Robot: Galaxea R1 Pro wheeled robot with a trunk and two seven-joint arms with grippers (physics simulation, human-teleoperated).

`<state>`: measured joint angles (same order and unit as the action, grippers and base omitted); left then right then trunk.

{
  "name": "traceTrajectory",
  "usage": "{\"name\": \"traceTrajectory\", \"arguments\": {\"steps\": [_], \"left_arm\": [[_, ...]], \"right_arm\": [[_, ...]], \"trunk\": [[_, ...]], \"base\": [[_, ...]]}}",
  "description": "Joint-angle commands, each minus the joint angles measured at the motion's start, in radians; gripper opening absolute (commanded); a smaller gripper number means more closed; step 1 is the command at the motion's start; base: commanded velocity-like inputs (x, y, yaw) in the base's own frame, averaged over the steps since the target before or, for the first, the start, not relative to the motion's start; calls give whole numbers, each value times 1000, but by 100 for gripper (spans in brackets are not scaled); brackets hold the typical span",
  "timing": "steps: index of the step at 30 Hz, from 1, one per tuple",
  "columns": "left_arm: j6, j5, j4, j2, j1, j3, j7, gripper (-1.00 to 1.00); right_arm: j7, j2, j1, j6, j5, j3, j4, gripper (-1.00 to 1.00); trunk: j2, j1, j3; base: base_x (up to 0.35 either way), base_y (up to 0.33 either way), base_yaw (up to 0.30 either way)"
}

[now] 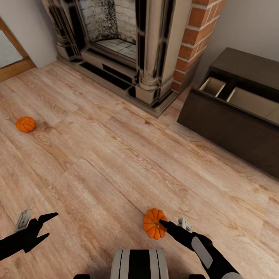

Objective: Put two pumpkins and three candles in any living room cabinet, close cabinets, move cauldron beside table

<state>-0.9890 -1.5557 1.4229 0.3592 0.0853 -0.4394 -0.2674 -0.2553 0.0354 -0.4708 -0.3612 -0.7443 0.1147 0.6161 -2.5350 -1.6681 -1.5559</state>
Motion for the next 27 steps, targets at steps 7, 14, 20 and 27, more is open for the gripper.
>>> {"name": "traceTrajectory", "arguments": {"steps": [7,14,20,27], "left_arm": [[-4,-11,1,-2,0,-1,-10,100],[-4,-11,4,-2,1,-1,-10,100],[-4,-11,15,-2,0,1,-10,100],[-4,-11,16,-3,1,1,-10,100]], "right_arm": [[-51,1,0,-2,14,43,0,100],[-53,1,0,-2,14,46,1,100],[-53,1,0,-1,15,46,1,100],[-53,1,0,-1,16,46,1,100]], "trunk": [[0,0,-1],[0,0,-1],[-1,-2,-20],[-1,-2,-20]], "base": [[0,0,0],[0,0,0],[0,0,0],[0,0,0]]}}
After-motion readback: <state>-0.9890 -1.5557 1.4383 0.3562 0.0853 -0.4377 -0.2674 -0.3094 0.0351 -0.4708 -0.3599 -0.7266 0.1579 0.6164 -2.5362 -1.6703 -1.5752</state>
